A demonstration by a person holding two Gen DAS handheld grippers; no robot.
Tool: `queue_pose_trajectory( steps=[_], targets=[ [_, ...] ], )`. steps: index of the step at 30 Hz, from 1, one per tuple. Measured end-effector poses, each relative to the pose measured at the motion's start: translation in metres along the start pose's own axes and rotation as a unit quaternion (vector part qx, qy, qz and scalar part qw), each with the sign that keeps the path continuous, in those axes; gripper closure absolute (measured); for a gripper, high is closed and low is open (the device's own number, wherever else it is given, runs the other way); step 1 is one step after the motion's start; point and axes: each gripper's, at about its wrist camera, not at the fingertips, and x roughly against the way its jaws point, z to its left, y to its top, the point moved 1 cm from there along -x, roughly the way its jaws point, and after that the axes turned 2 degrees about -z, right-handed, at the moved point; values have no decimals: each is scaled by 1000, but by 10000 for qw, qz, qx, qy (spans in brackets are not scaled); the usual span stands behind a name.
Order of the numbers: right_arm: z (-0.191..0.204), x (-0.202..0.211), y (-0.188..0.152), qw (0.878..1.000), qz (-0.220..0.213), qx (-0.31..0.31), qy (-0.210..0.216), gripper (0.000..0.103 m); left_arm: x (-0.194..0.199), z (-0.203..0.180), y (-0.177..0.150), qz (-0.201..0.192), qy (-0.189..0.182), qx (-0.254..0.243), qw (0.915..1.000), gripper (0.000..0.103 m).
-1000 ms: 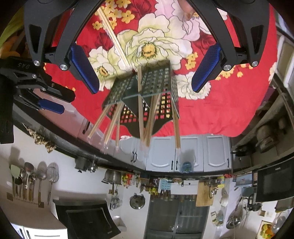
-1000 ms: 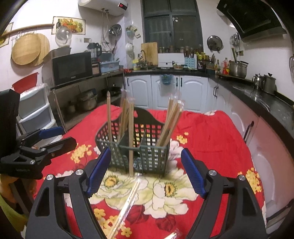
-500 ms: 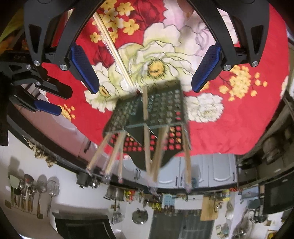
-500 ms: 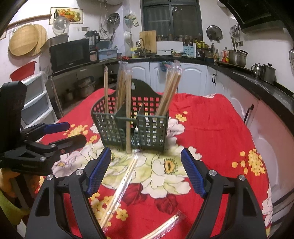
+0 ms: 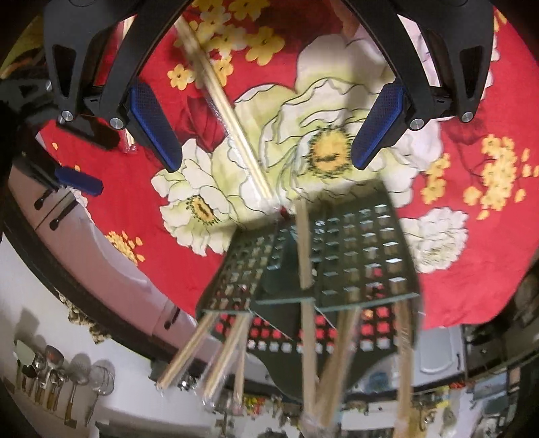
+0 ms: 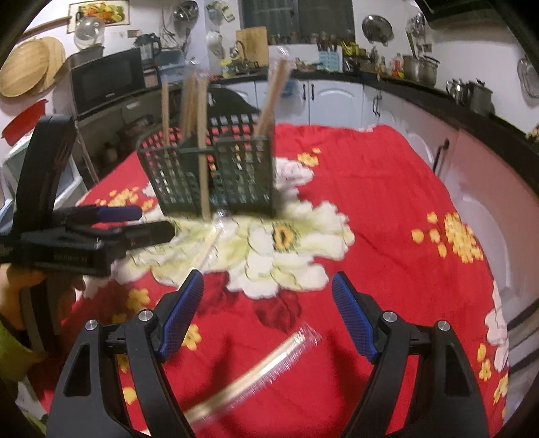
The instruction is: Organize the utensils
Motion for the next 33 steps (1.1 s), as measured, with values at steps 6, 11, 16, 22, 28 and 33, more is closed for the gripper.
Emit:
queue_pose_trajectory(
  steps=[6, 11, 16, 22, 28, 33],
  targets=[
    [-16, -1, -13, 9990, 235, -372, -3, 27, -28, -6, 5, 310, -168, 56, 9994, 33],
    [-26, -9, -21, 9963, 518, -675, 154, 36, -47, -8, 8, 466, -195, 162, 9986, 39],
    [-33, -22, -28, 9906, 851, -1020, 312, 49, -58, -7, 10, 521, -136, 217, 9983, 43],
    [-40, -30, -30, 9872, 922, -1252, 351, 64, -65, -2, 14, 506, -83, 378, 9980, 55],
    [-41, -31, -31, 9868, 945, -1249, 420, 83, -74, 0, 18, 557, 123, 559, 9968, 67],
    [-41, -32, -31, 9854, 922, -1321, 552, 90, -80, 2, 23, 635, 316, 546, 9960, 79]
  ],
)
